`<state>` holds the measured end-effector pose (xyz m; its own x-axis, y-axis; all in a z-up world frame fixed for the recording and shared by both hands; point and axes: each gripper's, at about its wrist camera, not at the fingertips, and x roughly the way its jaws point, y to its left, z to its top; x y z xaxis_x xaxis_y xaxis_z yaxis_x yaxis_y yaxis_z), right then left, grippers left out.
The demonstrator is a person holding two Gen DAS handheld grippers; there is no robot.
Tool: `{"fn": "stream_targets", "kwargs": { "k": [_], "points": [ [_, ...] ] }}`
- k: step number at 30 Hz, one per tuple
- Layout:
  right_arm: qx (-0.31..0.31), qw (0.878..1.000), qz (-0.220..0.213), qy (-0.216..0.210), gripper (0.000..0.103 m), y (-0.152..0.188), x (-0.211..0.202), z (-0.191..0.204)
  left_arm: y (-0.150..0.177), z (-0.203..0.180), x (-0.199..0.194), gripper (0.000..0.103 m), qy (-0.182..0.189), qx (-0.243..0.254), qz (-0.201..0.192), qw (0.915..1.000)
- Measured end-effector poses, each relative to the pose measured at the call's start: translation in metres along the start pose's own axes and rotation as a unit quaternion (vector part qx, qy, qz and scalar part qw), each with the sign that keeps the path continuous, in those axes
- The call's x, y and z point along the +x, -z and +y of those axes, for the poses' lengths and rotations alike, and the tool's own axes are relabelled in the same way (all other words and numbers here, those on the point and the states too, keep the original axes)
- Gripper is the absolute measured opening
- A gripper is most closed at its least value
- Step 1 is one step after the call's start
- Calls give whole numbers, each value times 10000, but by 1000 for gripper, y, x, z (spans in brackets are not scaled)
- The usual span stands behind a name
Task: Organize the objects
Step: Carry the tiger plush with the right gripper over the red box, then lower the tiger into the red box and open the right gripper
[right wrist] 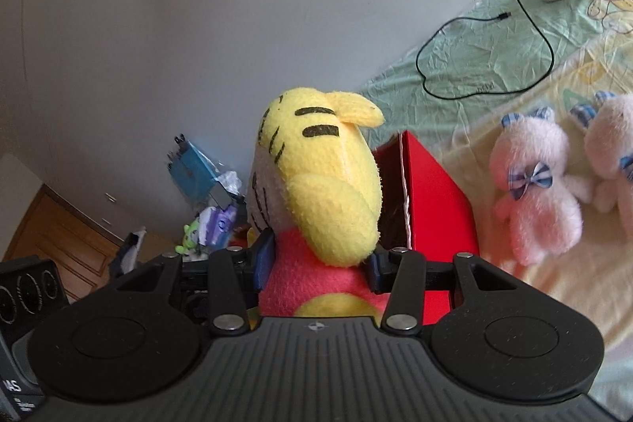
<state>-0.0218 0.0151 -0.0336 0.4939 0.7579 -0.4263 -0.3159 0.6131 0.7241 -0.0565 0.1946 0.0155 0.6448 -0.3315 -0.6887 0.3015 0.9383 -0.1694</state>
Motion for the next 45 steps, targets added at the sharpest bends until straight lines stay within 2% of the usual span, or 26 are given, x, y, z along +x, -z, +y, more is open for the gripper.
{"fn": "stream_targets", "kwargs": {
  "k": [4,6,11,14,19,23,26,29,37,45],
  "points": [
    [-246,9989,179,364,47,10,18,8,5,9,4,102,20,114,53,9999],
    [-207,9987,226,409,46,13,23,8,8,10,8,103,-40,137,95,9999],
    [-620,9957,111,676,46,16,33,15,7,27,21,103,45,-16,220,9997],
    [-691,9947,128,745,51,16,36,17,9,34,24,103,165,-77,313,9993],
    [-542,9956,140,752,54,14,30,15,15,34,26,103,120,116,376,9992],
    [-340,9964,-68,768,57,12,18,11,19,35,29,103,36,189,457,9988],
    [-306,9959,-343,777,55,8,10,11,21,39,35,103,-17,157,555,9983],
    [-280,9962,-460,688,45,6,8,13,21,43,43,103,-44,35,773,9970],
    [-338,9968,-281,662,45,8,18,12,19,41,60,103,-104,-129,1060,9942],
    [-447,9945,-161,934,44,9,26,8,17,41,66,103,-28,-249,1156,9930]
  ]
}}
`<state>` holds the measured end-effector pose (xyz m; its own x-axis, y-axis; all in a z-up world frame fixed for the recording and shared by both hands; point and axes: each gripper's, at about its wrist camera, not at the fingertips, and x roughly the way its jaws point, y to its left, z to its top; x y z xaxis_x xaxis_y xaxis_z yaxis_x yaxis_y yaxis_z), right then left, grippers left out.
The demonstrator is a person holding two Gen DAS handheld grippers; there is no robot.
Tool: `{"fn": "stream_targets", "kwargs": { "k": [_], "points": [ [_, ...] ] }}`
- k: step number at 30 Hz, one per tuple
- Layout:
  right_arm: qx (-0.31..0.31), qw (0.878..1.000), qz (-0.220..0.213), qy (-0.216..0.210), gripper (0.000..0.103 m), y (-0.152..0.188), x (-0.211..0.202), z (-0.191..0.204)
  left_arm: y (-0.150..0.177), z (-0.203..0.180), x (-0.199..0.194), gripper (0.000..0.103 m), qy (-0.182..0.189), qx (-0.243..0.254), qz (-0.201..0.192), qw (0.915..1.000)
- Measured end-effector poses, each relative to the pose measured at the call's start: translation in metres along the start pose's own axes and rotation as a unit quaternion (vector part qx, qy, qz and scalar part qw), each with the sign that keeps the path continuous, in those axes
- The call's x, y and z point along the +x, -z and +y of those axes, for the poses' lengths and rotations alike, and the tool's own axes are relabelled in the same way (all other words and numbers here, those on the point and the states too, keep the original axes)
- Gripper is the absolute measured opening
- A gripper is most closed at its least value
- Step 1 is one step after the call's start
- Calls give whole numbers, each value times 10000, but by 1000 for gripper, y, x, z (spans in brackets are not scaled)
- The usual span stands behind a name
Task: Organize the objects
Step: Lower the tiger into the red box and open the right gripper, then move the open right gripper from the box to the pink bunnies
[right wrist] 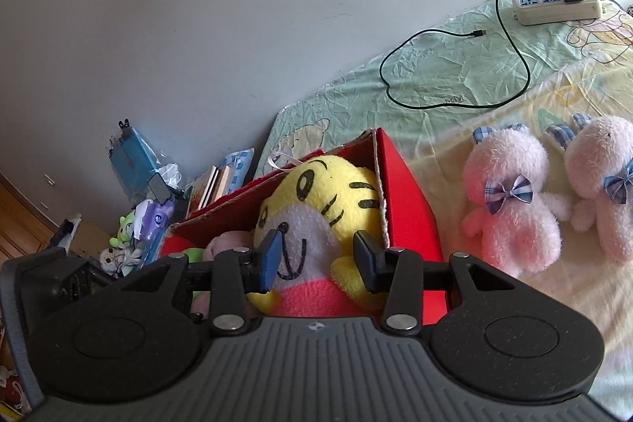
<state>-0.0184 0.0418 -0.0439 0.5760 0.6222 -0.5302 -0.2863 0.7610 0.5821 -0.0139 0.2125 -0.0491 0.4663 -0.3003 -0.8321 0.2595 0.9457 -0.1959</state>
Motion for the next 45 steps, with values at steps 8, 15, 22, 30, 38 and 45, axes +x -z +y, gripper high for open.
{"fn": "stream_targets", "kwargs": {
  "k": [8,15,22,30,38,45],
  "points": [
    [-233,9997,-95,12,44,2,1,0,-3,-5,3,103,-112,48,33,9999],
    [-98,9996,-218,-125,42,3,-1,-7,-4,-8,4,103,-203,37,54,9998],
    [-350,9992,-218,-17,42,4,-1,0,-4,-9,3,103,-278,-36,104,9996],
    [69,9999,-146,-32,42,4,-7,-7,-2,-14,-3,102,-410,22,48,9991],
    [245,9991,-325,-73,47,5,-23,-8,1,-17,-21,101,-439,27,-76,9990],
    [235,9990,-373,-96,47,7,-31,-4,0,-22,-50,101,-591,32,-402,9974]
  ]
}}
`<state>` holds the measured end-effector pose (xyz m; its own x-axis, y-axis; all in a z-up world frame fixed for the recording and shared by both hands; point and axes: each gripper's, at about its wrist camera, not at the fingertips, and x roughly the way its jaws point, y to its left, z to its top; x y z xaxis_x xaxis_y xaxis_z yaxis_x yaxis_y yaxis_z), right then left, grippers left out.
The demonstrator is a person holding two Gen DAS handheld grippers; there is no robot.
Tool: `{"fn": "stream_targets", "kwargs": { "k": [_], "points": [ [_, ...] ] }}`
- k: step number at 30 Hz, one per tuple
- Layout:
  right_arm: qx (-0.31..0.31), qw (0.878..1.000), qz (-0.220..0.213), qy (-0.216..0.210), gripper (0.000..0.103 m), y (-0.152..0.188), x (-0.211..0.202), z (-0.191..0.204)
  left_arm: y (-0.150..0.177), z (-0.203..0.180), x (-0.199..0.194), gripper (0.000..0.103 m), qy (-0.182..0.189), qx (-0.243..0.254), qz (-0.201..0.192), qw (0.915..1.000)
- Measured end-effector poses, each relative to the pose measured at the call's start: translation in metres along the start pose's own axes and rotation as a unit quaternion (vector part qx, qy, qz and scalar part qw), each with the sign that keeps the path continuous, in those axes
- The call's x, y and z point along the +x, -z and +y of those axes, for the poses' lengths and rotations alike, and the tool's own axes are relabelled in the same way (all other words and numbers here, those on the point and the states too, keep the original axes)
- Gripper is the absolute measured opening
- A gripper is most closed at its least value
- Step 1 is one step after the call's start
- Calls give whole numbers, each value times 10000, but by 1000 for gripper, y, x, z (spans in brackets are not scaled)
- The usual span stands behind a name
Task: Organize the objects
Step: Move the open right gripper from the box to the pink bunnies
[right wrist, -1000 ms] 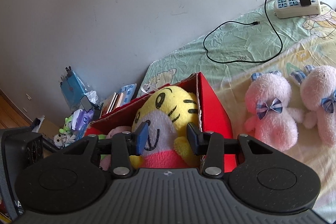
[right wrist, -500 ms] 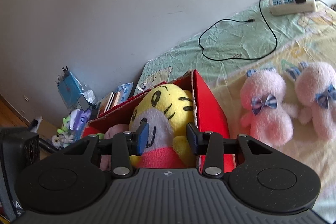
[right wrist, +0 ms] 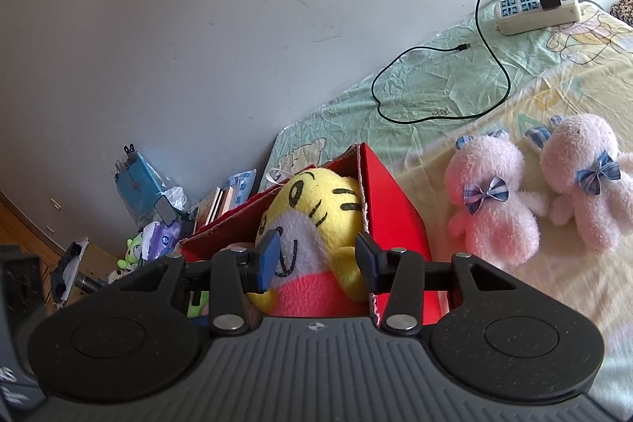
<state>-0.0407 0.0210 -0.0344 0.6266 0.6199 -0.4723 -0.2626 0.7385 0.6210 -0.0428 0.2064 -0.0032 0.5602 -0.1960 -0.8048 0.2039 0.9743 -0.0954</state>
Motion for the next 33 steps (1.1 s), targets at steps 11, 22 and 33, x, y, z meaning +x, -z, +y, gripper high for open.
{"fn": "stream_targets", "kwargs": {
  "k": [11,22,33],
  "points": [
    [-106,9999,29,23,47,7,-8,0,3,1,6,102,-560,-216,124,9981],
    [-83,10000,23,1,47,10,-20,-4,8,-9,2,102,-1122,-104,11,9936],
    [-167,9998,2,-89,47,6,-34,-13,3,-19,-1,102,-1430,-110,21,9897]
  ]
}}
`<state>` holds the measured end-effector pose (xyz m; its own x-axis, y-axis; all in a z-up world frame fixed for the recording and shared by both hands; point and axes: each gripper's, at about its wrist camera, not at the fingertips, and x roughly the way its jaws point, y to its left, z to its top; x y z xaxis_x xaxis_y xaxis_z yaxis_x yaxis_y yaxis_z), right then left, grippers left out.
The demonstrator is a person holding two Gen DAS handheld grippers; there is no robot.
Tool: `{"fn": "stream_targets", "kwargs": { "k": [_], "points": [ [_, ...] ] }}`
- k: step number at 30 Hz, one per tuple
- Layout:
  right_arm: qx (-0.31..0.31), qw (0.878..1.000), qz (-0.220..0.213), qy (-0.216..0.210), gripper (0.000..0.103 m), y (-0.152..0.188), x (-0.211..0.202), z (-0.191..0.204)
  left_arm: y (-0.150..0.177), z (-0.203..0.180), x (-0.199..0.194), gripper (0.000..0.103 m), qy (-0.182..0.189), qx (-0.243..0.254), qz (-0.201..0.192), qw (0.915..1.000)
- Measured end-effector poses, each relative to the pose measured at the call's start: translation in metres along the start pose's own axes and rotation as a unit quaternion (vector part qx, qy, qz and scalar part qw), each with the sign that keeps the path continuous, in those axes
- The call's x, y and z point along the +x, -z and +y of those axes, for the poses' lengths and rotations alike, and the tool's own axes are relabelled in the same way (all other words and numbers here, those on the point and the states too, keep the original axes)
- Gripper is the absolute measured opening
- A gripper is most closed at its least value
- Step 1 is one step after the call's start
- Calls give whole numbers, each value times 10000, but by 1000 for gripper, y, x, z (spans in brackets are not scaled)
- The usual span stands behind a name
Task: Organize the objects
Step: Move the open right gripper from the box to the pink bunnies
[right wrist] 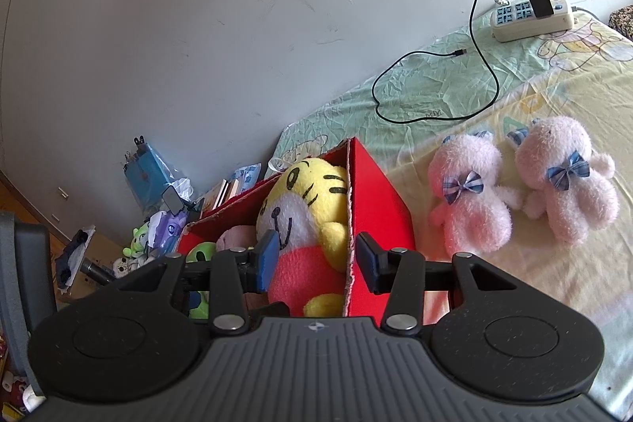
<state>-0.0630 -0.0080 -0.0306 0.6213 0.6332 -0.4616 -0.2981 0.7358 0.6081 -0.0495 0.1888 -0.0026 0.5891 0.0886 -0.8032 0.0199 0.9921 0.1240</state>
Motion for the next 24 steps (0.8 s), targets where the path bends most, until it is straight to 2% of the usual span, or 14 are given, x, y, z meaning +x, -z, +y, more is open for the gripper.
{"fn": "stream_targets", "kwargs": {
  "k": [15,24],
  "points": [
    [84,9999,27,-60,47,-18,-24,-40,-19,-25,-17,101,-412,-262,-84,9988],
    [100,9999,85,1,47,-31,-41,-71,-36,-65,-33,101,-256,-257,-312,9989]
  ]
}}
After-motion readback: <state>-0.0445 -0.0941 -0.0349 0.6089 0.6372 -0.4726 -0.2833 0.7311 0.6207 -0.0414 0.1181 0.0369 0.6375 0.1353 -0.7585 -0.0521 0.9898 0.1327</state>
